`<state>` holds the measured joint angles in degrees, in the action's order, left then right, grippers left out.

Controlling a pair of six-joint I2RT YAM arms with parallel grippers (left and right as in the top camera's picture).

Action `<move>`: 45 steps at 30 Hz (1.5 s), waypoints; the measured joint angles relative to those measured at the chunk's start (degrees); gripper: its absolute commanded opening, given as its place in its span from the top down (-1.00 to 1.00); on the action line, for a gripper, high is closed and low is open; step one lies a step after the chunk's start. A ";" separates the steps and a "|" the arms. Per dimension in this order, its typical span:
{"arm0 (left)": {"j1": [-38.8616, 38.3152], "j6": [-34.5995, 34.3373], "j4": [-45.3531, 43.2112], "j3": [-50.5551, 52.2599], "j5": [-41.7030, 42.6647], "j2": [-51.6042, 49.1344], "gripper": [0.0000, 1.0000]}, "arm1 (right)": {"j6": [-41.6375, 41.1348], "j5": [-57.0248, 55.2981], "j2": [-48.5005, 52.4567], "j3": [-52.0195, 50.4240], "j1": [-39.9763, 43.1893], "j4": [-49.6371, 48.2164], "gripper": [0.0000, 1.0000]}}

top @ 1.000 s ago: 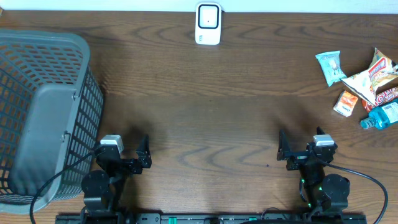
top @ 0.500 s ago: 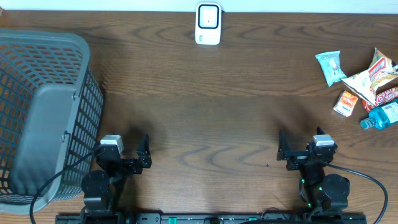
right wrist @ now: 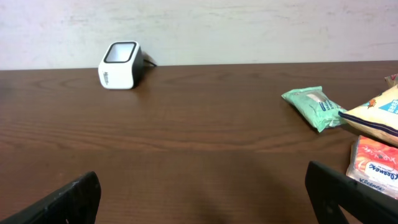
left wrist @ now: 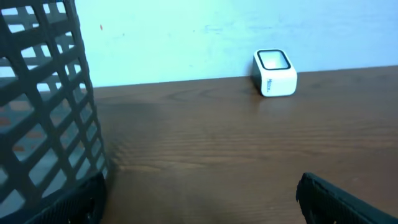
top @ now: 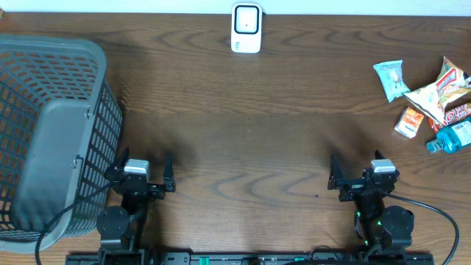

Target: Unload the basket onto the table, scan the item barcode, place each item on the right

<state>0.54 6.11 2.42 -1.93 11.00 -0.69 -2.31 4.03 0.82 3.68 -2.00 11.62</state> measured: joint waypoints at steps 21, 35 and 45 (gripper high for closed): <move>0.00 -0.33 0.11 0.02 -1.57 0.00 -0.96 | 0.00 0.00 0.00 0.00 0.00 0.00 -0.99; 0.00 -0.33 0.11 0.02 -1.95 0.00 -0.96 | 0.00 0.00 0.00 0.00 0.00 0.02 -0.99; 0.00 -0.33 0.11 0.02 -1.97 0.00 -0.96 | 0.00 0.00 0.00 0.00 0.00 0.02 -0.99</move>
